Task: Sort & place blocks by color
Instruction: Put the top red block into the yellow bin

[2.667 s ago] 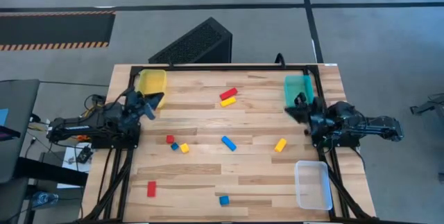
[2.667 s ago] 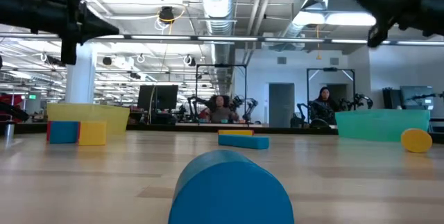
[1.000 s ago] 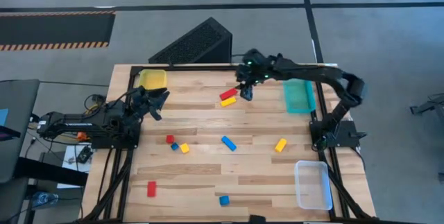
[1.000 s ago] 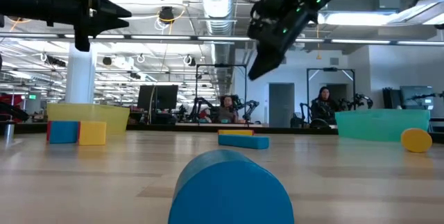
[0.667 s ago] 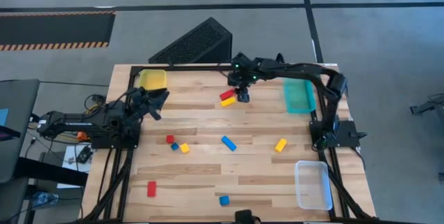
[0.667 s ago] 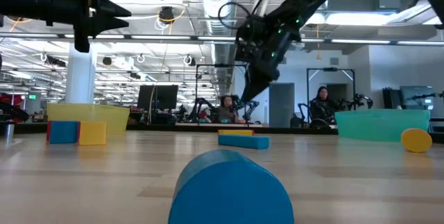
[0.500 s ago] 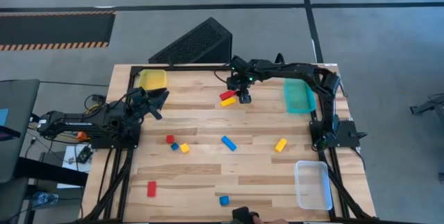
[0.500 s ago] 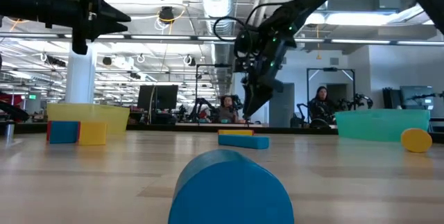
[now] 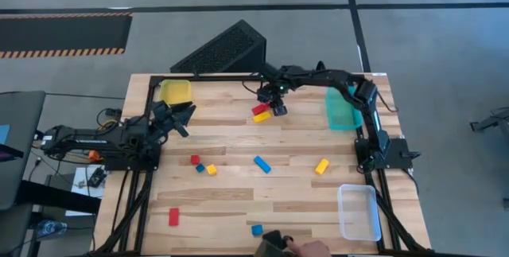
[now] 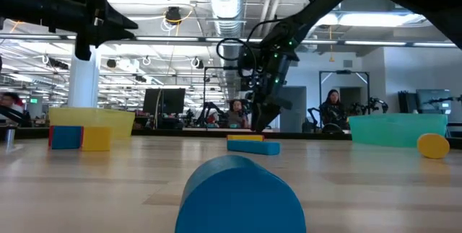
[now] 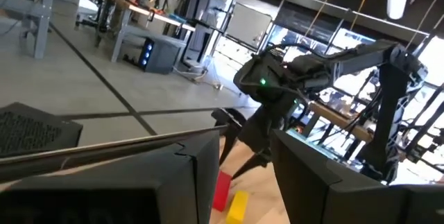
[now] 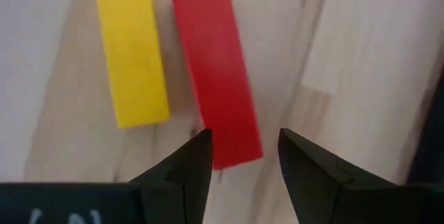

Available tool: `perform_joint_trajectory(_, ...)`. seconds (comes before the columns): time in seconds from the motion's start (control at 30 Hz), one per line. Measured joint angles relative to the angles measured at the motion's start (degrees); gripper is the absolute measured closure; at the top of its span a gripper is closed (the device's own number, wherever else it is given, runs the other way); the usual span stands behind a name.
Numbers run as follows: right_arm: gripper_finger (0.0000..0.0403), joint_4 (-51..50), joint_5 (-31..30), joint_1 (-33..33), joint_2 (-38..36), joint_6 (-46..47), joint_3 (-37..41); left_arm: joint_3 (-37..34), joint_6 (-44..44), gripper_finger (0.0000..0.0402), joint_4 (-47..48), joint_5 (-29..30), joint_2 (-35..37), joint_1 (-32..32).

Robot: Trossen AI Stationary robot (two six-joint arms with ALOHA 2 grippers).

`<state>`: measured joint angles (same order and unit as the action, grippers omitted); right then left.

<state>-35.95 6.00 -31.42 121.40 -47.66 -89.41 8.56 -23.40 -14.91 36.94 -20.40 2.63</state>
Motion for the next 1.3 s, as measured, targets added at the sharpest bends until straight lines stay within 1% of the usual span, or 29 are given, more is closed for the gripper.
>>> perform_joint_trajectory(0.1,0.0222,-1.0,0.0,-0.7,0.0,-0.4,0.0,0.0,-0.3,0.0282,0.2,-0.1,-1.3,0.0)
perform_joint_trajectory(0.27,0.0227,-0.7,4.2,-2.2,0.0,-0.4,0.0,0.0,-1.2,0.0282,0.0,-0.1,-3.1,0.0)
perform_joint_trajectory(0.37,0.0227,-0.5,4.5,-2.2,0.0,-0.4,0.0,0.0,-1.8,0.0282,-0.2,-0.9,-3.8,0.0)
perform_joint_trajectory(0.5,0.0222,0.2,5.8,-1.9,-0.1,0.8,0.6,0.0,-1.3,0.0282,-1.6,-2.6,-4.5,0.0)
perform_joint_trajectory(0.7,0.0205,1.7,5.9,-1.2,-0.2,0.9,2.9,0.0,-1.9,0.0277,-2.7,-2.6,-5.3,0.0)
perform_joint_trajectory(0.87,0.0200,3.3,5.9,-1.2,0.6,0.6,2.8,0.0,-3.8,0.0274,-2.4,-2.7,-6.9,0.0)
perform_joint_trajectory(1.1,0.0216,1.9,5.4,-1.0,2.1,0.9,2.4,0.0,-8.8,0.0274,-2.4,-4.2,-10.1,-0.1)
perform_joint_trajectory(1.3,0.0244,1.9,4.2,-0.9,2.3,1.1,2.4,0.0,-12.2,0.0274,-2.4,-8.1,-13.4,-0.1)
